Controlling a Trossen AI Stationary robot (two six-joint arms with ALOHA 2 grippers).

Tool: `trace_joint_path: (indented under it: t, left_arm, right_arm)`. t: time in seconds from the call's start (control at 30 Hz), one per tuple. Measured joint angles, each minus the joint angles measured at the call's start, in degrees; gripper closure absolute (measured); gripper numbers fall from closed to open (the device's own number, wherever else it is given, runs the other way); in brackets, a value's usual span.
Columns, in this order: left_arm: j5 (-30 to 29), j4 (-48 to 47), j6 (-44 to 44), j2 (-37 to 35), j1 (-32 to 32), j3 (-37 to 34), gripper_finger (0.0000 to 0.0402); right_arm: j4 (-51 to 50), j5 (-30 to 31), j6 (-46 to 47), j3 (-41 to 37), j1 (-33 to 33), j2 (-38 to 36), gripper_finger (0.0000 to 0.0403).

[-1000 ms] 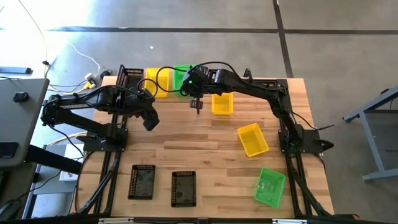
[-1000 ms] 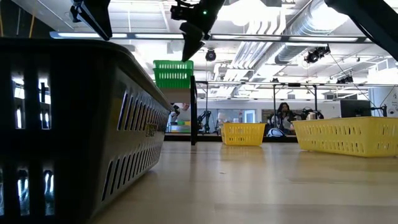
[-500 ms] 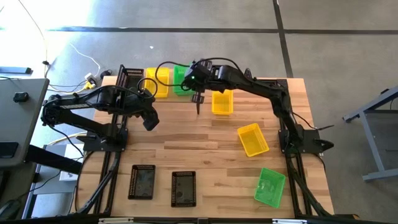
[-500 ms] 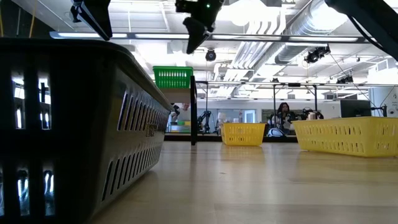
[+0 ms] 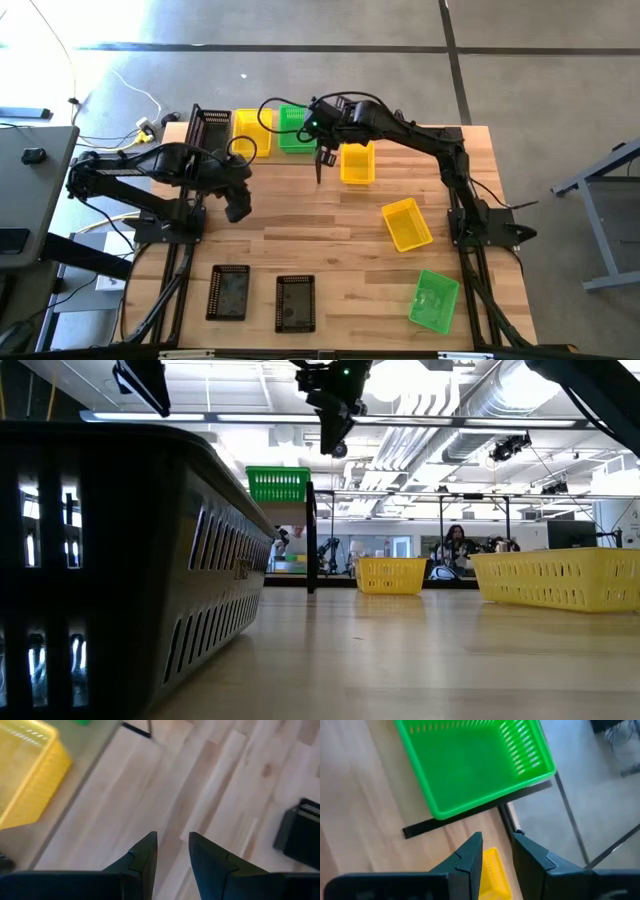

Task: Stack baskets on shelf by color
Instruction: Stack the left black bin on top of the black bin

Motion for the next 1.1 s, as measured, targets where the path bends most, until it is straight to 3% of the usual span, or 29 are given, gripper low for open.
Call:
trace_joint_path:
  t: [0.2,0.47,0.77,1.1]
  left_arm:
    - [0.6,-0.1,-0.1,0.0,-5.9,0.0,0.0300]
    - [6.0,-0.4,-0.8,0.0,-12.6,0.0,0.0300]
    - [6.8,-2.3,-6.7,0.0,-22.5,0.0,0.0300]
    - [8.5,-1.7,-14.6,0.0,-33.0,0.0,0.0295]
  right_arm:
    - [-1.8,0.0,6.5,0.0,2.8,0.0,0.0313]
    - [-3.6,0.0,16.4,0.0,8.4,0.0,0.0313]
    - [-5.6,0.0,27.3,0.0,13.4,0.0,0.0313]
    - [-5.6,0.0,30.8,0.0,16.9,0.0,0.0313]
